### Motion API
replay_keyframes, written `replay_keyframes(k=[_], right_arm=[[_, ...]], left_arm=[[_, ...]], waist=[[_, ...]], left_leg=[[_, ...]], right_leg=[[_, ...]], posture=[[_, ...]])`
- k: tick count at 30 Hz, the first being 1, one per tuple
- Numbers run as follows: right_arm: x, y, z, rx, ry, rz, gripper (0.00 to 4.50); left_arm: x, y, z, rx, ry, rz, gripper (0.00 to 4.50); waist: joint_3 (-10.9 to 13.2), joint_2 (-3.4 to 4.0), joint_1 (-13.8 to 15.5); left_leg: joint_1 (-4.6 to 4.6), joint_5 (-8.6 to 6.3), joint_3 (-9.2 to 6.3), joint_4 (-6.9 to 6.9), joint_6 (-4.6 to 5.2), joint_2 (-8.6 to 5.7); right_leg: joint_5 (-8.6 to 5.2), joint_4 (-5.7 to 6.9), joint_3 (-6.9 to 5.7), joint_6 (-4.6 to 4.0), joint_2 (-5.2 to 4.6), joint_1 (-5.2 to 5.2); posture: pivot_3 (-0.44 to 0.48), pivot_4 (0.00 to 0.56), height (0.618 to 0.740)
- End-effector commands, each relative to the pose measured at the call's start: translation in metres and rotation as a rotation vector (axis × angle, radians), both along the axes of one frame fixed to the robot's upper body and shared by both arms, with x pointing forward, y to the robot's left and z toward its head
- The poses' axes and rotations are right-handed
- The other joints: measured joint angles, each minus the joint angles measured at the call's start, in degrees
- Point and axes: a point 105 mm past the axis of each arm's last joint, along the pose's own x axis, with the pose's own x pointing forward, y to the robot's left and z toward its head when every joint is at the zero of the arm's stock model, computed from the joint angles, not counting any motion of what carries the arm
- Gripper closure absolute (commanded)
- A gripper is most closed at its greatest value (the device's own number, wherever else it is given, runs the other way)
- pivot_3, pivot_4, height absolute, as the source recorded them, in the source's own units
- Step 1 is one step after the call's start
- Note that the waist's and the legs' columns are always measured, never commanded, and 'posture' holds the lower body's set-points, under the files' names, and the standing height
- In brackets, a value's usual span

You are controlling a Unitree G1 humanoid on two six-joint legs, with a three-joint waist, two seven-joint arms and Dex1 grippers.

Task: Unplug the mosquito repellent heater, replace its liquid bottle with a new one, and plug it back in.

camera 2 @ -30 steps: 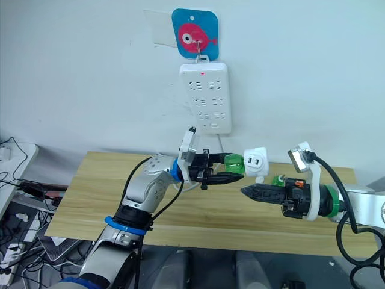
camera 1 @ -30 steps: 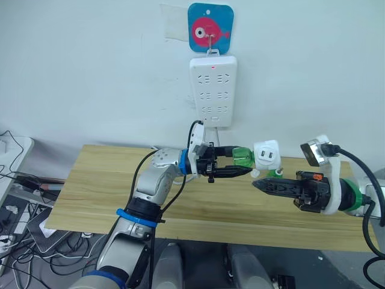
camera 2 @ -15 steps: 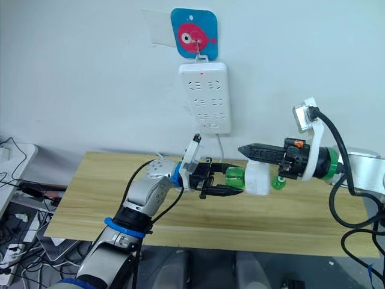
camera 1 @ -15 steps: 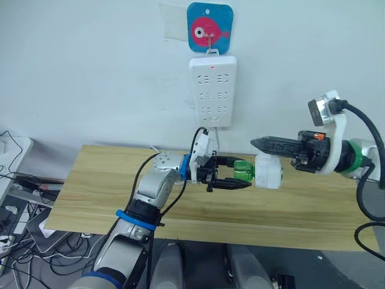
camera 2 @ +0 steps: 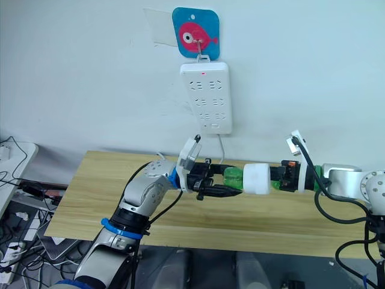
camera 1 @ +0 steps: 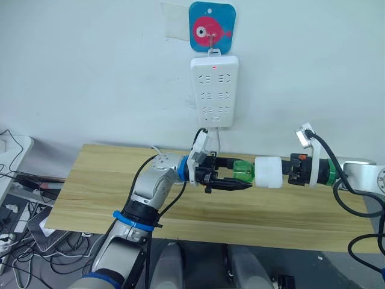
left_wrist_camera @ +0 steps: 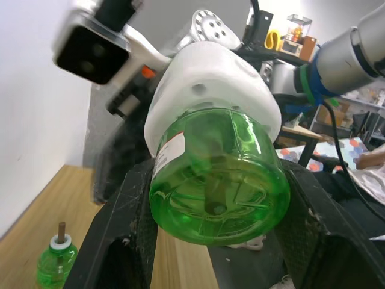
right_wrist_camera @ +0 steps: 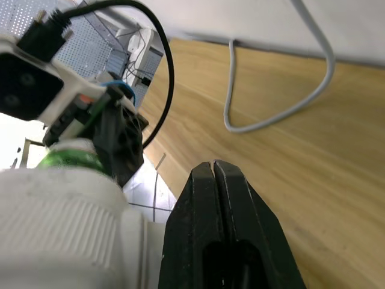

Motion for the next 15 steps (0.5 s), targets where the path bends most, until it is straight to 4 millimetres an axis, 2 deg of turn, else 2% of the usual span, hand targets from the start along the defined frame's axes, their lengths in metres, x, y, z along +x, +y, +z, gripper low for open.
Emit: replay_keyframes(k=[1, 8, 15], right_arm=[[-0.025, 0.014, 0.009, 0.04, -0.006, 0.109, 4.46], [-0.054, 0.032, 0.026, 0.131, 0.006, 0.195, 4.46], [-0.06, 0.04, 0.041, 0.206, -0.058, 0.24, 4.46]], left_arm=[[0.014, 0.003, 0.016, -0.045, -0.025, 0.091, 2.27], [0.021, 0.001, 0.01, -0.016, -0.053, 0.129, 2.27], [0.019, 0.0, 0.0, 0.028, -0.09, 0.109, 2.27]], waist=[[0.0, 0.0, 0.01], [0.01, -0.01, -0.11], [0.01, -0.02, -0.11]], left_leg=[[0.0, 0.0, 0.0, 0.0, 0.0, 0.0], [0.0, 0.0, 0.0, -0.01, 0.0, -0.01], [0.0, 0.0, 0.02, -0.01, 0.0, -0.02]], right_leg=[[0.0, 0.0, 0.01, 0.0, 0.0, 0.0], [0.0, -0.01, 0.0, 0.0, 0.01, 0.0], [0.0, -0.02, 0.03, 0.0, 0.01, 0.0]], posture=[[-0.02, 0.249, 0.74], [-0.034, 0.246, 0.74], [-0.048, 0.242, 0.74]])
